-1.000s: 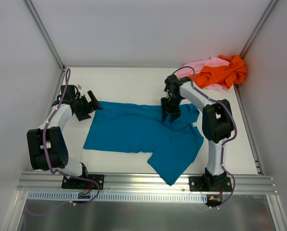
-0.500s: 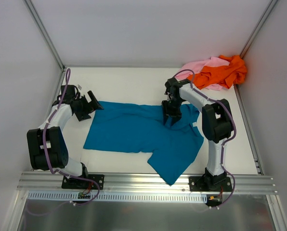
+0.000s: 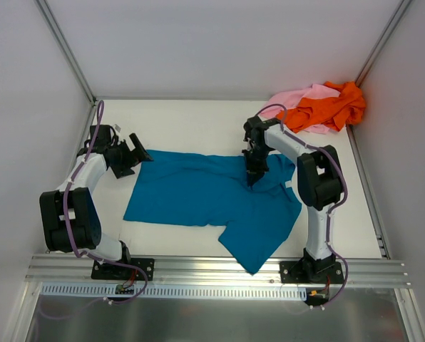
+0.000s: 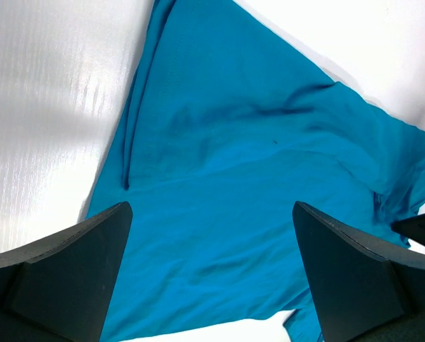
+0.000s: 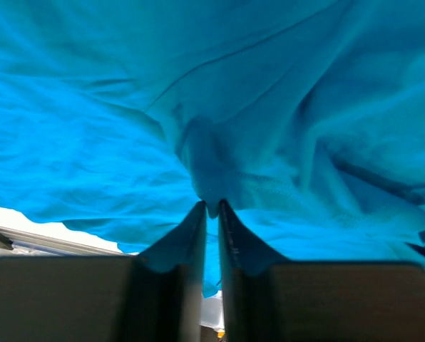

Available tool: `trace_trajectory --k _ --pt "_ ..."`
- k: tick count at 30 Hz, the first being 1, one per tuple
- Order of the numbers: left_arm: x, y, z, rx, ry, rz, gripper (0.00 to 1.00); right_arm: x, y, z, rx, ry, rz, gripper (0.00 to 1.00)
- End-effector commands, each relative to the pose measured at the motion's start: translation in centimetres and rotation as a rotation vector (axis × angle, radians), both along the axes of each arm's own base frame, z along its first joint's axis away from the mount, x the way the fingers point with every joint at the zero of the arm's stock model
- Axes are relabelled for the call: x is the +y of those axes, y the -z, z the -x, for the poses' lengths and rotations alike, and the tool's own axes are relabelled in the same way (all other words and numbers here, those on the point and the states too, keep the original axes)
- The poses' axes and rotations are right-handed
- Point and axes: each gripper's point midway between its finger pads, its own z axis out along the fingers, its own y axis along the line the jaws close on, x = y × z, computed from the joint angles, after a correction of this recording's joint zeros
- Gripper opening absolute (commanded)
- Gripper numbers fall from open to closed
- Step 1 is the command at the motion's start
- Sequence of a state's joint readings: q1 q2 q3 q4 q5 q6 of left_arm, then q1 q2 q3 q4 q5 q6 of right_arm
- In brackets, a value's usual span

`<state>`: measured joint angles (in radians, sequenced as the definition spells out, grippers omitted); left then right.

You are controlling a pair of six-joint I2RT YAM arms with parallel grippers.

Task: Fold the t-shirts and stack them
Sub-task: Fold the flattened tshirt in 1/3 of the way

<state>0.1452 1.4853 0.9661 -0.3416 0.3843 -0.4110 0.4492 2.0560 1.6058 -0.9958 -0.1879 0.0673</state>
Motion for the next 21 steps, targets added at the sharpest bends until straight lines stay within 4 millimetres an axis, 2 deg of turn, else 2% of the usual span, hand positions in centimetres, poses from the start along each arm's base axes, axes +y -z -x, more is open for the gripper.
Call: trace_trajectory --k 1,5,12,21 --pt "0.0 -1.6 -0.9 -0.040 0.005 0.005 0.99 -0.3 0.6 0.1 0.008 -0.002 0.022 0.13" --pt "0.1 -1.6 -1.0 -0.039 0.002 0.002 0.99 -0.5 0.7 0.4 0.010 -0.009 0.026 0.01" --pt "0.1 -1.6 -1.2 -0.041 0.003 0.004 0.99 -1.2 -0.5 1.6 0.008 -0.020 0.027 0.00" --pt "0.0 -1.2 -1.1 -0.035 0.003 0.010 0.99 -3.6 -2.8 3.5 -0.018 -0.024 0.072 0.00"
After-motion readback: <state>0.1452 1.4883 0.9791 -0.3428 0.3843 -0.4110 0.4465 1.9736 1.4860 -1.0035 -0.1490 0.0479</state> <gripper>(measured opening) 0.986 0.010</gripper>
